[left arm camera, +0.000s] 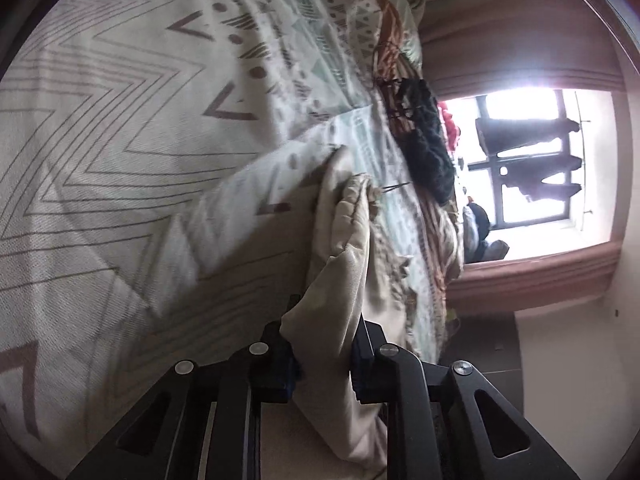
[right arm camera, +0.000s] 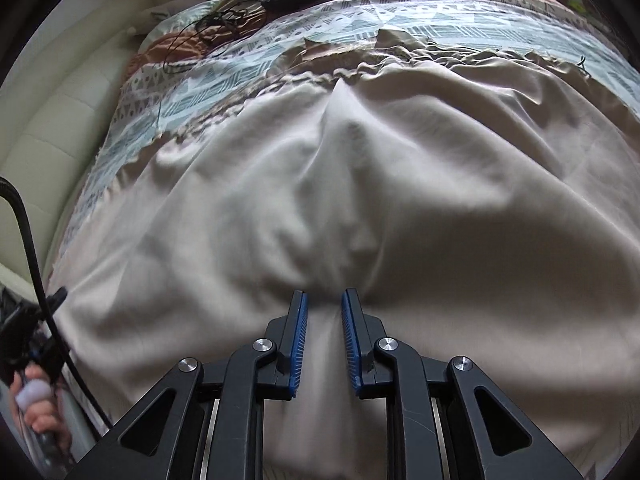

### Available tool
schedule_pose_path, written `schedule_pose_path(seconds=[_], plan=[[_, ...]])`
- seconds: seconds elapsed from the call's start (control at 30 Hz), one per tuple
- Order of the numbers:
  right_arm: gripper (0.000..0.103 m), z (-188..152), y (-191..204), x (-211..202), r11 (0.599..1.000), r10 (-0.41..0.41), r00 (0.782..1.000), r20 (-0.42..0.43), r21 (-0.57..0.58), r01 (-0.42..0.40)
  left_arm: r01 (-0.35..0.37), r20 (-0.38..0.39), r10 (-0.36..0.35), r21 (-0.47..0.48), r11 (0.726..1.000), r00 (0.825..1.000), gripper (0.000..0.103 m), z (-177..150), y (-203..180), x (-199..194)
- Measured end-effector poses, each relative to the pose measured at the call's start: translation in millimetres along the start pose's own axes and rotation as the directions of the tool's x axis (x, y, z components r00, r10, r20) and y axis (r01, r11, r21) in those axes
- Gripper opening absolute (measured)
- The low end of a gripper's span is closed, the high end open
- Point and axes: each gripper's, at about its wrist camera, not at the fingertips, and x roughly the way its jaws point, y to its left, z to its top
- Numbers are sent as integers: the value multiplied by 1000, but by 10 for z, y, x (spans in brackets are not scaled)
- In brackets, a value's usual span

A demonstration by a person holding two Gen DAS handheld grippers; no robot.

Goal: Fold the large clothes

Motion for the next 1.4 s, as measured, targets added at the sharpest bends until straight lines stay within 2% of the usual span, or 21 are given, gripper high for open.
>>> schedule_pose_path(seconds=[0.2,0.3,0.5,0.6,0.73,0.8,0.97,1.07,1.23,1.4], plan=[[14,247,-215,-48,992,73,997,-3,108,-72,89,-4,-89,39,995,996,16,-15,-452,-90],[14,198,-249,-291,990,101,994,49,95,-106,131,-14,-130,76,988,991,15,-60,-726,-97],[14,-99,-245,-567,981,171,984,58,80,-175,212,-44,-208,122,970,977,13,-149,-1240,3],[14,-246,-210,-542,979,191,981,41,70,-193,245,-57,-239,144,959,969,13,-214,-1473,65],[14,-437,-232,-264,982,175,984,-15,78,-173,276,-82,-265,177,945,961,13,-343,-1761,150],[14,-504,-271,-194,982,173,985,1,81,-173,278,-92,-265,199,940,960,13,-413,-1910,211],[14,-450,-372,-247,968,227,973,-37,117,-221,299,-117,-278,237,924,953,13,-568,-2275,336],[18,-439,-485,-434,964,245,969,3,110,-244,316,-142,-287,264,911,947,13,-686,-2484,420],[18,-491,-744,-713,956,255,965,60,137,-261,345,-198,-297,286,894,934,13,-933,-2844,660],[18,-551,-1097,-1056,948,242,961,134,176,-264,388,-268,-315,293,874,911,13,-1215,-3147,943]])
